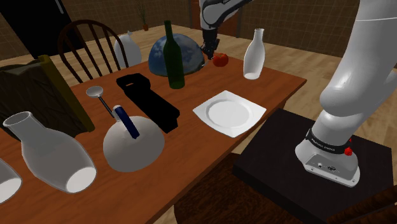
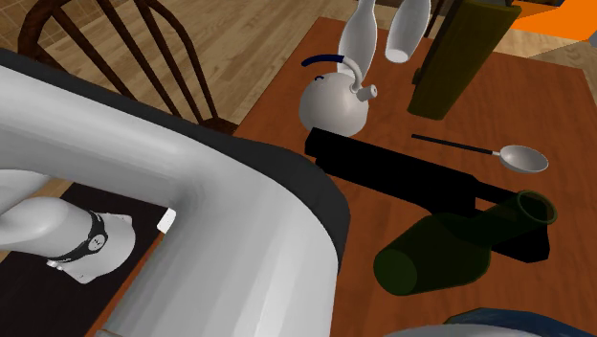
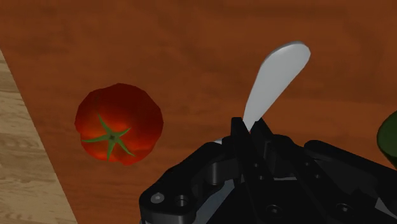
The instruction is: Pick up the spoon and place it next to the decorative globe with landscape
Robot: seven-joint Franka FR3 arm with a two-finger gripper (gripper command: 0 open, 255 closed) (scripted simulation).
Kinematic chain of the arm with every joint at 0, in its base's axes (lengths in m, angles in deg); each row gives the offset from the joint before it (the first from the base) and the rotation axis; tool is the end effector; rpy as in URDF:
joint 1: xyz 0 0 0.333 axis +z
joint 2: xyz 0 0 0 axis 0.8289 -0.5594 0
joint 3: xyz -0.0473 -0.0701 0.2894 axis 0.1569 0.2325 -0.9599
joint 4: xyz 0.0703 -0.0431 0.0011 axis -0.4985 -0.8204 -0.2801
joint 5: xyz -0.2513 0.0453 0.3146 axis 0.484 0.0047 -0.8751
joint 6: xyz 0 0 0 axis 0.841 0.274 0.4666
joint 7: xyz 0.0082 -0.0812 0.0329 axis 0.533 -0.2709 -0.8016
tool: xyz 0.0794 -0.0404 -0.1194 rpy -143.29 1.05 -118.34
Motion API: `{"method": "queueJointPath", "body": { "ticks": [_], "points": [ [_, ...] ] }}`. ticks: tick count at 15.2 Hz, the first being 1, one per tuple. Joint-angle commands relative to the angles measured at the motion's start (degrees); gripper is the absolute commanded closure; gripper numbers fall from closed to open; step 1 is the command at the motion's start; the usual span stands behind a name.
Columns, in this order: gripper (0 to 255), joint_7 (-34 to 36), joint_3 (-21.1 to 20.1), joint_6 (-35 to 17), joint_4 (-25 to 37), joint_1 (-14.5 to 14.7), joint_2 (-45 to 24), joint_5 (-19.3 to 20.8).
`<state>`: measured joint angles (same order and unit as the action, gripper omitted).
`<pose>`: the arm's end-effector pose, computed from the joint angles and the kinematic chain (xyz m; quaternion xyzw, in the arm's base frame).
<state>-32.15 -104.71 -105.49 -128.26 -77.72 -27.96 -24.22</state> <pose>0.6329 -0.0758 0.3764 0.9936 -0.0515 0.0583 0.0825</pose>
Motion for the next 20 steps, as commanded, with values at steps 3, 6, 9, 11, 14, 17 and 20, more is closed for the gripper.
{"method": "queueJointPath", "body": {
  "ticks": [3, 6, 9, 11, 14, 17, 20],
  "points": [
    [255, 0.87, 0.17, -2.63, -1.7, 0.1, -1.04, 0.78],
    [255, 1.53, 0.35, -4.6, -2.88, 0.18, -1.93, 1.43],
    [255, 2.24, 0.55, -6.53, -3.94, 0.28, -2.92, 2.15],
    [255, 2.74, 0.71, -7.79, -4.58, 0.36, -3.62, 2.66],
    [255, 3.51, 0.98, -9.66, -5.44, 0.51, -4.76, 3.47],
    [255, 4.08, 1.2, -10.97, -5.98, 0.63, -5.61, 4.08],
    [255, 4.07, 1.21, -10.97, -5.98, 0.64, -5.61, 4.08]
  ]
}}
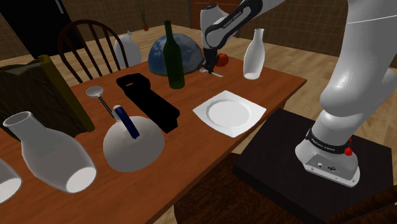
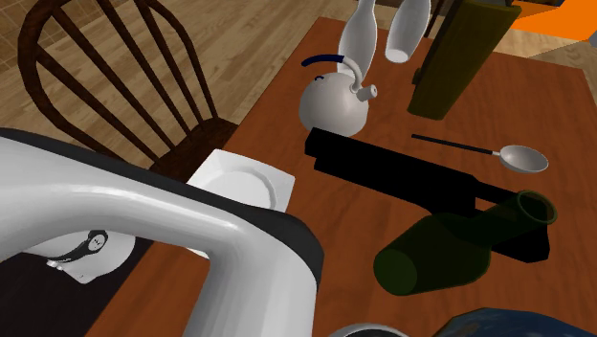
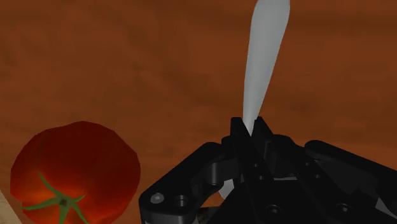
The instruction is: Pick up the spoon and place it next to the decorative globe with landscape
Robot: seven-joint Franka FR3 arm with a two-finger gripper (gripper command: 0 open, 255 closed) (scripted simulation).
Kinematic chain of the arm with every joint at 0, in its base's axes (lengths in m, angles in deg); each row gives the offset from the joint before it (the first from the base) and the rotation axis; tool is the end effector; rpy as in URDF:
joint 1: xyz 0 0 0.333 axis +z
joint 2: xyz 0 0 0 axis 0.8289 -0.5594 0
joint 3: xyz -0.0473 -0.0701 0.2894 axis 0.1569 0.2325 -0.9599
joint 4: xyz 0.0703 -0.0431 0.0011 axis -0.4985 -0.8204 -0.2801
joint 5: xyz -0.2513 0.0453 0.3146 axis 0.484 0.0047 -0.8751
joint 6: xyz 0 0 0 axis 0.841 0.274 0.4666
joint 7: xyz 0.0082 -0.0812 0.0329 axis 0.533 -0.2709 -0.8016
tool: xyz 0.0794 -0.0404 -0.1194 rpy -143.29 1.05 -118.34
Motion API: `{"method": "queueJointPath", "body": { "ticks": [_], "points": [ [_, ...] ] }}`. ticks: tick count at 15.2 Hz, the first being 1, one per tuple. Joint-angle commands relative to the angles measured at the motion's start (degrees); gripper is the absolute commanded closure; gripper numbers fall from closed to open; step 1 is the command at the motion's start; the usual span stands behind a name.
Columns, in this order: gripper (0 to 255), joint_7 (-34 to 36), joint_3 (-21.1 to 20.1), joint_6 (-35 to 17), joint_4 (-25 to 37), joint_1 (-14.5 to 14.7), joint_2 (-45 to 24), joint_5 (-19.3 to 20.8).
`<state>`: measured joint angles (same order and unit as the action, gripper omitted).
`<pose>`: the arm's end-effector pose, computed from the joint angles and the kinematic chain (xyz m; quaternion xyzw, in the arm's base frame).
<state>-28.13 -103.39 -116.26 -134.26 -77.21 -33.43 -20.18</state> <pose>0.6297 -0.0773 0.2855 0.9934 -0.0534 0.0575 0.0833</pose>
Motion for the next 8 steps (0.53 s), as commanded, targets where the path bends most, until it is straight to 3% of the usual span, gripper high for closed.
{"method": "queueJointPath", "body": {
  "ticks": [1, 3, 4, 8],
  "points": [
    [255, 0.05, -0.11, -0.2, 0.03, 0.14, -0.14, 0.04],
    [255, 0.05, -0.1, -0.2, 0.03, 0.15, -0.14, 0.03],
    [0, 0.08, -0.11, -0.2, 0.03, 0.17, -0.15, 0.04],
    [0, 0.06, -0.1, -0.18, 0.11, 0.16, -0.2, 0.04]
  ]
}}
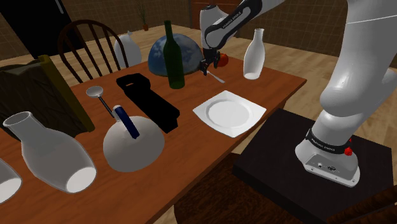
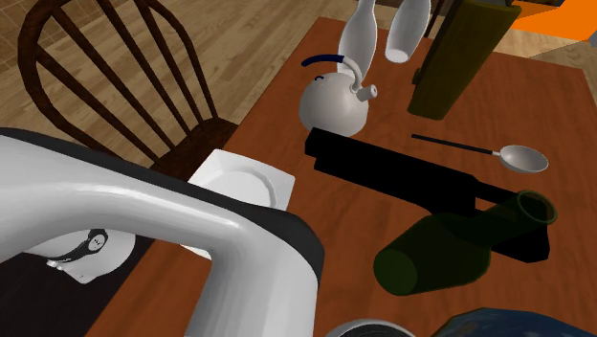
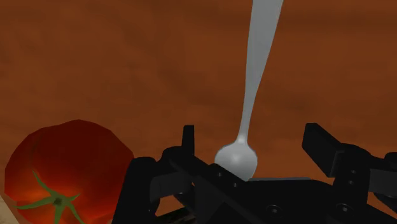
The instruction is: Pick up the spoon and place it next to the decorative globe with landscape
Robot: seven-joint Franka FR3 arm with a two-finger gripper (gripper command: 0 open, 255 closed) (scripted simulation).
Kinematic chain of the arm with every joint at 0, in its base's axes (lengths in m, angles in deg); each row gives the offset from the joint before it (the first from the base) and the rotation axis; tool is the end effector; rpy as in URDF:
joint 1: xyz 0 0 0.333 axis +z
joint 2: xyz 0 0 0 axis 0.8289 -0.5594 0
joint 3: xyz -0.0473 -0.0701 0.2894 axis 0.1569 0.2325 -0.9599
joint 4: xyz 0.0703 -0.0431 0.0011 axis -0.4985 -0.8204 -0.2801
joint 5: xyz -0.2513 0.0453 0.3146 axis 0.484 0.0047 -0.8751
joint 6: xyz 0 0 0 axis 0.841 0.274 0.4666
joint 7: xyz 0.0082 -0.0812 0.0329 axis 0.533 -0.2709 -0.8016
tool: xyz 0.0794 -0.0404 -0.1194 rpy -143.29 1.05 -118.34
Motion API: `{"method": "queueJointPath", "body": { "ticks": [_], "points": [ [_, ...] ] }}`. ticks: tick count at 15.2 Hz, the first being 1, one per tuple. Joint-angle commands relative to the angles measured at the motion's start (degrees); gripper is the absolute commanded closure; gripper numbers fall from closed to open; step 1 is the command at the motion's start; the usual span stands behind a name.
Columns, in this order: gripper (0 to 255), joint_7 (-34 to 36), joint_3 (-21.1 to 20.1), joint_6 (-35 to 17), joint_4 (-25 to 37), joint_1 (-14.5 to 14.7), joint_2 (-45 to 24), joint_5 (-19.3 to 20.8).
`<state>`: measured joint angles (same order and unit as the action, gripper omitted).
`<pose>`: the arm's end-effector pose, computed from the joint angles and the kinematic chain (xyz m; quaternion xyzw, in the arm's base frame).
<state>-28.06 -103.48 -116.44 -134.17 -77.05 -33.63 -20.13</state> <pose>0.6308 -0.0745 0.2845 0.9935 -0.0515 0.0585 0.0825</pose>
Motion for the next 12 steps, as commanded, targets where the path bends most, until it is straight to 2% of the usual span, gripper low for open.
{"method": "queueJointPath", "body": {
  "ticks": [1, 5, 12],
  "points": [
    [0, -0.01, -0.01, -0.02, -0.07, -0.01, 0.05, -0.01],
    [0, -1.63, -1.13, 5.52, 1.31, -0.13, 4.5, -2.58],
    [0, -1.63, -1.12, 5.52, 1.31, -0.13, 4.51, -2.58]
  ]
}}
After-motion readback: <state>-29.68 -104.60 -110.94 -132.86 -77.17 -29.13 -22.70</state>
